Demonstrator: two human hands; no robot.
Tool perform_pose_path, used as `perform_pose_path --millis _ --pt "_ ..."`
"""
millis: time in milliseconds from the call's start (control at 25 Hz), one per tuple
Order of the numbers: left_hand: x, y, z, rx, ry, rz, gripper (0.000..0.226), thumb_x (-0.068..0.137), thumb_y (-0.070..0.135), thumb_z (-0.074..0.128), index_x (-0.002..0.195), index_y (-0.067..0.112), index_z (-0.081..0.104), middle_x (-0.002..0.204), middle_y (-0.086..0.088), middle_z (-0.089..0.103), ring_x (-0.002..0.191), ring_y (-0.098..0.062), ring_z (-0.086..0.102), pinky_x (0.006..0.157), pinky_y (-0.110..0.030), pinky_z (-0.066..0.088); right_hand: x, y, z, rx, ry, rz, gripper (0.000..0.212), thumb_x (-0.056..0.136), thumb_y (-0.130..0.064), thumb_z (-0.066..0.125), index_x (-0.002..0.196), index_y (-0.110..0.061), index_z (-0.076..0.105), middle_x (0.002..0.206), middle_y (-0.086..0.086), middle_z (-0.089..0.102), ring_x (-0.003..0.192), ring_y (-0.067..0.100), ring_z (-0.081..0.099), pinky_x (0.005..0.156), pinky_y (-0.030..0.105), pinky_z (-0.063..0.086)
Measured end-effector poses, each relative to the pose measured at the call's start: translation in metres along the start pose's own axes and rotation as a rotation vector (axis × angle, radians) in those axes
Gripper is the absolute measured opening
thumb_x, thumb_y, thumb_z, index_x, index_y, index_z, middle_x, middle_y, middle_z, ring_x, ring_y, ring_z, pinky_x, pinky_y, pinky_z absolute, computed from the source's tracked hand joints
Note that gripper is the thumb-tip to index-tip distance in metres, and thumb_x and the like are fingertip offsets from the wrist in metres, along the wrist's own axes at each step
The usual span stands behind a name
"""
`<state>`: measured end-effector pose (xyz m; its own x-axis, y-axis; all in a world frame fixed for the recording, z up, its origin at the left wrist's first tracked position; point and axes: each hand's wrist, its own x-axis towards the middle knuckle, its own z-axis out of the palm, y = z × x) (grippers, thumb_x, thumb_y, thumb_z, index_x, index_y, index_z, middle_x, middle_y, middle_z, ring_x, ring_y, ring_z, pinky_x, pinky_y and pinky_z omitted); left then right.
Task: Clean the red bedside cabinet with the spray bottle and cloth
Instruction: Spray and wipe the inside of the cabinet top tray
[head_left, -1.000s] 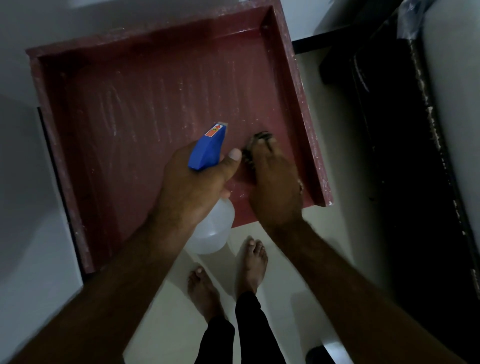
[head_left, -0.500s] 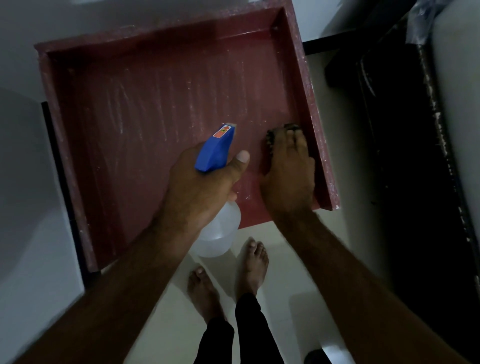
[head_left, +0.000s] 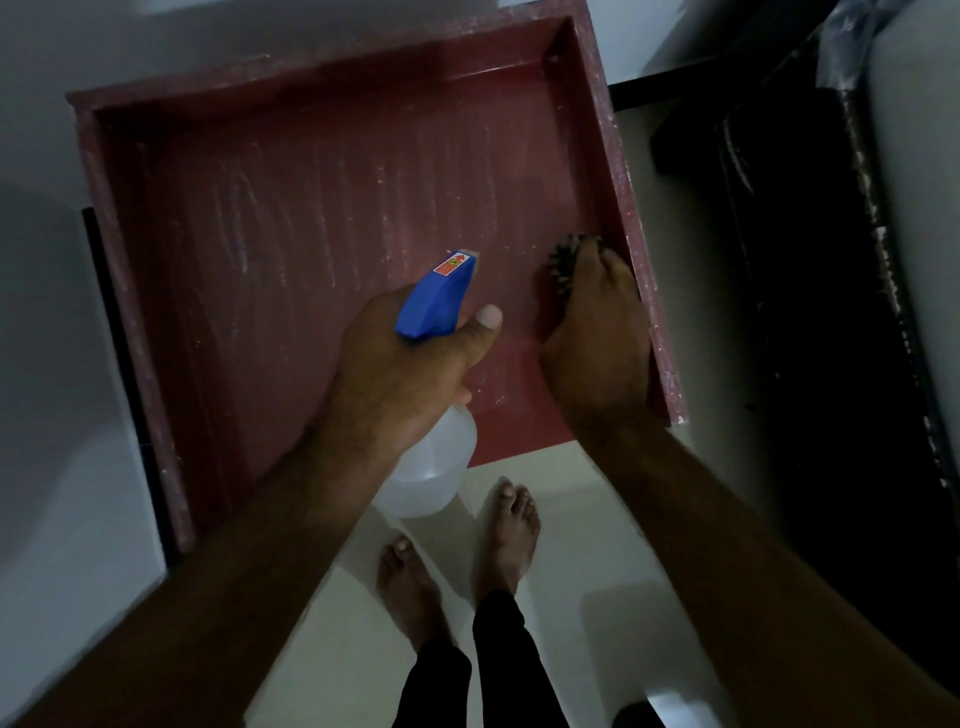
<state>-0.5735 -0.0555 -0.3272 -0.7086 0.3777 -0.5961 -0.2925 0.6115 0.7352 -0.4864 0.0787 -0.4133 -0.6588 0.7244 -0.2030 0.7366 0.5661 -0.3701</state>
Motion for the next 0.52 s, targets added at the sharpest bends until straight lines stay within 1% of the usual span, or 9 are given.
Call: perform_pose_path --millis 40,120,200,280,360,480,520 --pt "0.002 0.000 0.000 0.006 0.002 0.003 0.048 0.088 0.039 0.073 0.099 -0.005 0.056 0.079 -0.026 0.060 0.059 -0.017 0.066 0.045 -0.008 0.043 0.001 -0.004 0.000 -0.020 -0.002 0.020 0.079 0.086 0.002 0.065 0.159 -0.005 0.034 0.163 0.015 0.039 0.154 0.031 0.031 0.125 0.049 0.033" --pt "0.004 -0.001 0.000 0.019 -0.003 -0.002 0.049 0.087 0.042 0.073 0.099 -0.003 0.057 0.080 -0.026 0.062 0.054 -0.012 0.066 0.045 -0.009 0.044 -0.002 -0.012 0.002 -0.039 -0.049 -0.047 0.083 0.086 0.003 0.066 0.160 -0.003 0.031 0.166 0.017 0.034 0.157 0.031 0.024 0.126 0.048 0.028" --pt "0.005 0.001 0.000 0.022 -0.010 -0.011 0.047 0.087 0.043 0.072 0.099 0.001 0.058 0.080 -0.022 0.066 0.050 -0.008 0.066 0.045 -0.009 0.044 0.000 -0.010 0.000 -0.008 -0.072 -0.103 0.082 0.085 0.006 0.067 0.159 -0.002 0.033 0.165 0.017 0.036 0.155 0.032 0.027 0.126 0.046 0.029" --pt "0.006 0.002 0.000 0.017 -0.010 -0.003 0.047 0.087 0.042 0.073 0.099 -0.001 0.058 0.081 -0.026 0.065 0.050 -0.008 0.065 0.045 -0.009 0.044 0.005 -0.003 -0.005 0.006 -0.035 -0.042 0.081 0.084 0.006 0.067 0.158 -0.004 0.035 0.163 0.016 0.038 0.153 0.031 0.032 0.124 0.045 0.030" --pt "0.007 0.003 0.000 0.010 -0.006 0.004 0.048 0.087 0.040 0.073 0.099 -0.003 0.057 0.085 -0.032 0.063 0.050 -0.010 0.064 0.045 -0.009 0.044 0.004 -0.005 -0.005 0.010 -0.042 -0.002 0.084 0.084 0.005 0.066 0.159 -0.007 0.032 0.166 0.015 0.034 0.152 0.032 0.033 0.123 0.046 0.031" --pt "0.008 0.007 0.001 -0.003 -0.008 0.004 0.046 0.087 0.039 0.074 0.100 -0.002 0.058 0.081 -0.027 0.062 0.054 -0.013 0.064 0.046 -0.008 0.044 0.002 -0.005 -0.002 0.004 -0.124 -0.165 0.086 0.083 0.009 0.067 0.160 -0.008 0.032 0.166 0.014 0.034 0.153 0.030 0.034 0.121 0.046 0.032" --pt "0.009 0.007 0.002 -0.011 -0.009 0.006 0.046 0.087 0.038 0.074 0.100 -0.003 0.058 0.079 -0.024 0.061 0.056 -0.015 0.064 0.047 -0.008 0.044 0.005 -0.001 -0.003 -0.008 -0.112 -0.193 0.086 0.083 0.009 0.068 0.160 -0.007 0.033 0.166 0.014 0.035 0.153 0.029 0.033 0.121 0.046 0.032"
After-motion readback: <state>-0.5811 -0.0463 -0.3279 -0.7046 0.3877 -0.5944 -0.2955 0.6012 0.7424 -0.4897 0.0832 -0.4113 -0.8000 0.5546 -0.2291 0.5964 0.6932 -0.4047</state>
